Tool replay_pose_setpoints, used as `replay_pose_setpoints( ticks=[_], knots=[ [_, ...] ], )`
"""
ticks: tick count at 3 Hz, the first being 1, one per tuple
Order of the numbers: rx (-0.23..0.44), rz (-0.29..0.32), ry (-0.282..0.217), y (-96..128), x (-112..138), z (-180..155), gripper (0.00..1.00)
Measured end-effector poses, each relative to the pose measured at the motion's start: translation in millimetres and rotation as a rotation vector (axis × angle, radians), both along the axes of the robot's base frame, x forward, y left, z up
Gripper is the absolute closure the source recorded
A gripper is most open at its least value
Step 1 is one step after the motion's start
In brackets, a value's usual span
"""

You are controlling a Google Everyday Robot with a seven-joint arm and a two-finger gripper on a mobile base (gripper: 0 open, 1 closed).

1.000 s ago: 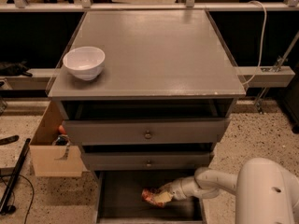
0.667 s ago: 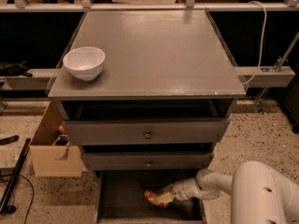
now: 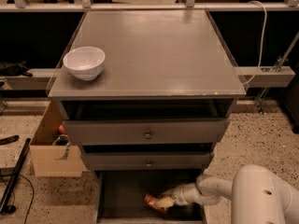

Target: Place coke can into bottom drawer

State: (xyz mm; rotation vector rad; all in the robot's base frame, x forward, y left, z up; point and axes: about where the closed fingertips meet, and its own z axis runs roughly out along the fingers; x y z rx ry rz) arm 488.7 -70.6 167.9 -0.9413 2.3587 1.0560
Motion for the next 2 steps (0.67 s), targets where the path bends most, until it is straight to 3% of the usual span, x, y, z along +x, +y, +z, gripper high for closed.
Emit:
replay_pose_setpoints(
  ticks=[2],
  knots=[
    [0.000,0.000,0.000,0.1,0.0,0.0,0.37]
  ],
)
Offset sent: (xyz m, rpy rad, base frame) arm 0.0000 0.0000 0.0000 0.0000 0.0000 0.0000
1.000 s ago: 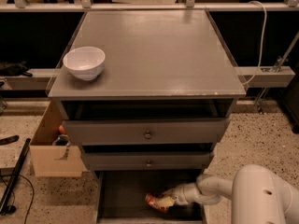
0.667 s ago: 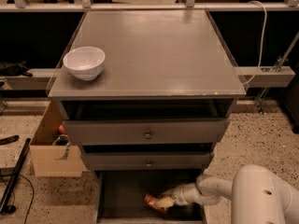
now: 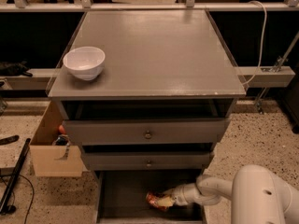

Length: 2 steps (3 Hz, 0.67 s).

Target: Place coke can into bottom drawer

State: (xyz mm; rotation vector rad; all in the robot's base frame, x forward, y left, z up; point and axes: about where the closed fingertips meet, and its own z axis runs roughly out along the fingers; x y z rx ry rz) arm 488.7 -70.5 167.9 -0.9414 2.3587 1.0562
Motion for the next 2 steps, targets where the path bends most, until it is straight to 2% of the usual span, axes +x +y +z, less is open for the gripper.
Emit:
replay_pose_setpoints(
  ticks=[1,2],
  knots=[
    [0.000,0.000,0.000,0.0,0.0,0.0,0.14],
    [0.000,0.000,0.000,0.1,-0.1,0.0,0.00]
  ],
)
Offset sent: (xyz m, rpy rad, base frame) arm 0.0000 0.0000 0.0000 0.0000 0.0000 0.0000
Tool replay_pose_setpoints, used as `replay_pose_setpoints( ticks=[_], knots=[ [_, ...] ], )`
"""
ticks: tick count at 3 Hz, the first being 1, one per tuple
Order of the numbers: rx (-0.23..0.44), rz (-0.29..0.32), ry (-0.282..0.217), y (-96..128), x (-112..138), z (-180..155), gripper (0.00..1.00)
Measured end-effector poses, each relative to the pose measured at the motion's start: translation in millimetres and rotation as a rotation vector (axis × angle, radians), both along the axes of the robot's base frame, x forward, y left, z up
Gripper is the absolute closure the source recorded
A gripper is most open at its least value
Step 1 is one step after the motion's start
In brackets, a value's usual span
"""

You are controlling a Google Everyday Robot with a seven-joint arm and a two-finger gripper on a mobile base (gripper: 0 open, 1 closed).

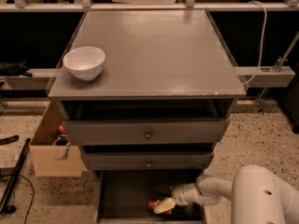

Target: Place coke can into bottom drawer

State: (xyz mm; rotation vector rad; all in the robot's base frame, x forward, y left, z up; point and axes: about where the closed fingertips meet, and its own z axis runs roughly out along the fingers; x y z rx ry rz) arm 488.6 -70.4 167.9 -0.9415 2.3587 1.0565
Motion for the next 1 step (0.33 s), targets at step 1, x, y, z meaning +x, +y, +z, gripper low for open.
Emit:
replay_pose_setpoints(
  ticks=[1],
  knots=[
    [0.000,0.000,0.000,0.0,0.0,0.0,0.00]
  ],
)
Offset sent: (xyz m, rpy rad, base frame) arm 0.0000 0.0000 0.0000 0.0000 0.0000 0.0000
